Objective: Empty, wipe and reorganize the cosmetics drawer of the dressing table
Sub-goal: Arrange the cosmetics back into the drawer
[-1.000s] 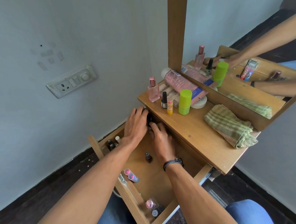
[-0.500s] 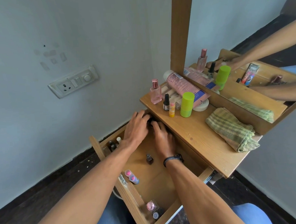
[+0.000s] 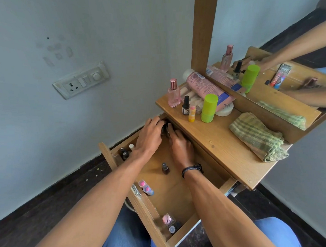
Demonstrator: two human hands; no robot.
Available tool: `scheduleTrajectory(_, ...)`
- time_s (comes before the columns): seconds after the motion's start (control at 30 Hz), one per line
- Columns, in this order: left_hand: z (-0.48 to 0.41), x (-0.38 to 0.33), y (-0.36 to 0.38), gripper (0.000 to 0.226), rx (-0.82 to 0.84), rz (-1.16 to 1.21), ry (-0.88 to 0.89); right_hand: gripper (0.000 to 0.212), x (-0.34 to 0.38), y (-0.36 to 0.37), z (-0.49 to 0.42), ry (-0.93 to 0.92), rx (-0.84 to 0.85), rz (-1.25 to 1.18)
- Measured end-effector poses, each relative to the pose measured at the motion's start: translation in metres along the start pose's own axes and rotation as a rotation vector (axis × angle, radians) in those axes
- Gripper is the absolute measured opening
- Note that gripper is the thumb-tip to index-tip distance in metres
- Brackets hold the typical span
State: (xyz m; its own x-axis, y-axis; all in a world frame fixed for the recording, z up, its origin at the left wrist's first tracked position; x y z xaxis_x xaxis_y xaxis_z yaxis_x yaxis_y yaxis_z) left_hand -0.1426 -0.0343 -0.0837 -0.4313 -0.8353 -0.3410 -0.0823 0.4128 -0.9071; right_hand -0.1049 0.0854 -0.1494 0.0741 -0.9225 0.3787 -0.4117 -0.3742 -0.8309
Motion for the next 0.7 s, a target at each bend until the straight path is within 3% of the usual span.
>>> scheduleTrajectory(0.47,0.004,-0.004,-0.004,0.052,-0.055,0.050,-0.027,0.062,0.002,0.001,0.001,0.020,0.013,0.002)
scheduleTrajectory(0.57,0.009,-0.004,-0.006,0.049,-0.081,0.035,-0.067,0.050,0.004,-0.003,0.001,0.073,0.015,-0.057)
scheduleTrajectory(0.7,0.014,-0.005,-0.009,0.037,-0.125,0.055,-0.165,0.016,0.007,-0.012,0.002,0.093,0.007,-0.100)
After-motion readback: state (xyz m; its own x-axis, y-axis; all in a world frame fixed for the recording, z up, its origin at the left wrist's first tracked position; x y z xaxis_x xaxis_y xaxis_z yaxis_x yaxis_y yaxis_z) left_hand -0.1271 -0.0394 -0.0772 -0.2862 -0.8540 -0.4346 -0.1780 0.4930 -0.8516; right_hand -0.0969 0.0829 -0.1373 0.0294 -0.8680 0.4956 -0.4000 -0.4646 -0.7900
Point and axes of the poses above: each hand's wrist, its own z-axis away from the middle knuckle, its own y-axis out of the palm, x = y × z, the point moved 1 cm from there along -z, towards the middle knuckle, and after that the axes turned 5 degrees about z, right-handed, at the moved point
